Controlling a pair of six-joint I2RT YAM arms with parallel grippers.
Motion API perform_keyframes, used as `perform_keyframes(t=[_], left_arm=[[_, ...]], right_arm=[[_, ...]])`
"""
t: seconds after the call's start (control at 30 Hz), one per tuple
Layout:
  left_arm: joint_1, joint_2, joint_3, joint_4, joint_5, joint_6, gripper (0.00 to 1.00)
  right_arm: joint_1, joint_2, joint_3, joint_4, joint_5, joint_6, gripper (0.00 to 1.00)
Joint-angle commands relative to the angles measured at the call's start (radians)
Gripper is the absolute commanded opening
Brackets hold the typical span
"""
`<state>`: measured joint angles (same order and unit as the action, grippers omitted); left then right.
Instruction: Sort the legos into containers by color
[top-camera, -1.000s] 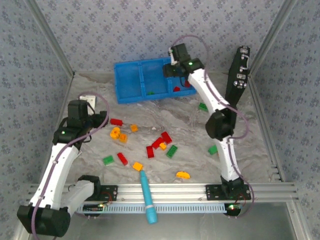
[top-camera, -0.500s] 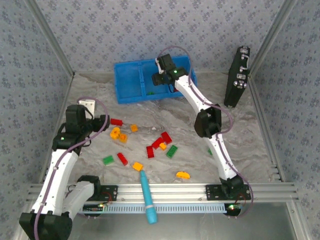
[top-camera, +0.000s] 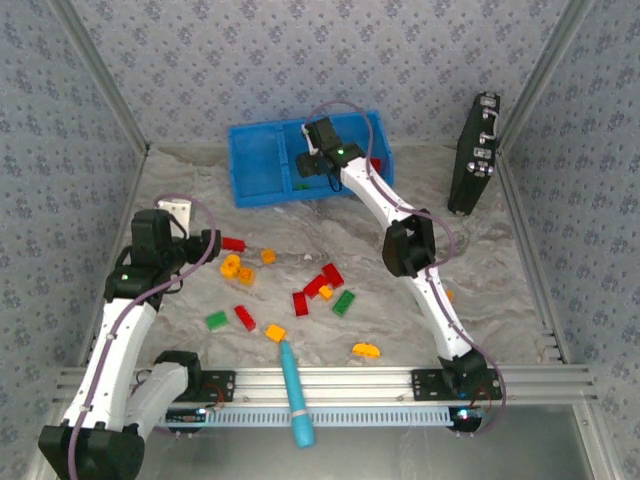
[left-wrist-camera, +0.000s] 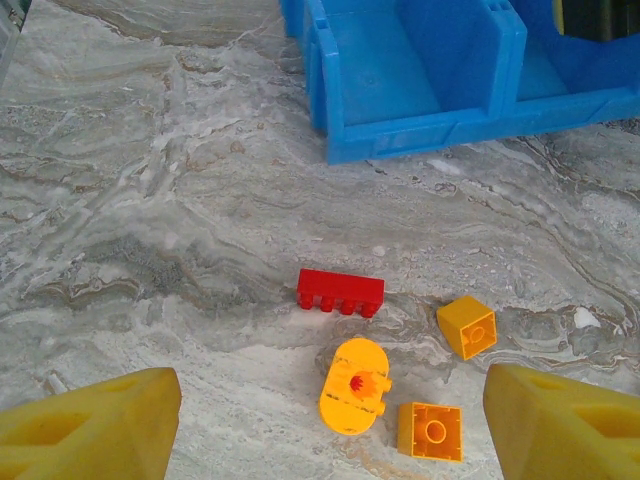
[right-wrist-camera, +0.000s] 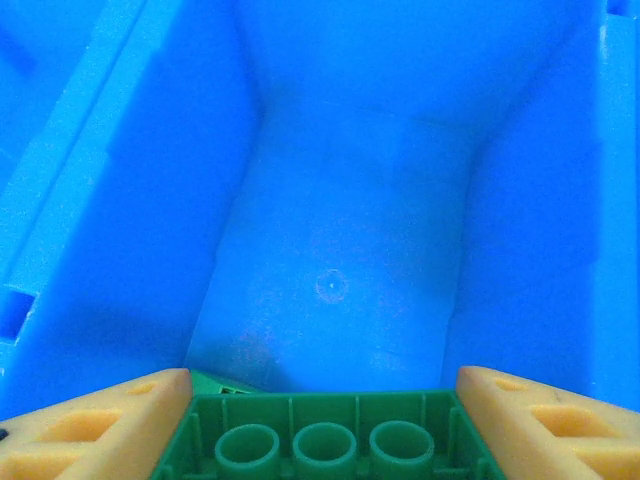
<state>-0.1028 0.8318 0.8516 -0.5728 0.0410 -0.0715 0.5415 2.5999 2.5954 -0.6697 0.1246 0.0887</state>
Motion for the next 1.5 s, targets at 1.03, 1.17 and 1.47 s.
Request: perform_keyframes(t=[1.03, 1.17, 1.47], left_arm=[[0.004, 0.018, -0.009, 0.024, 0.031, 0.001, 0.81], [0.004, 0.009, -0.009, 0.024, 0.027, 0.001, 0.81], [0.004, 0.009, -0.008, 0.015, 0.016, 0.004, 0.81]], right_arm=[[-0.275, -0.68, -0.967, 0.117, -0.018, -0.039, 0.86], [-0.327, -0.674, -0.996, 0.105, -0.006, -0.109, 0.87], [-0.388, -0.585, -1.015, 0.108, -0.057, -0.225, 0.9]])
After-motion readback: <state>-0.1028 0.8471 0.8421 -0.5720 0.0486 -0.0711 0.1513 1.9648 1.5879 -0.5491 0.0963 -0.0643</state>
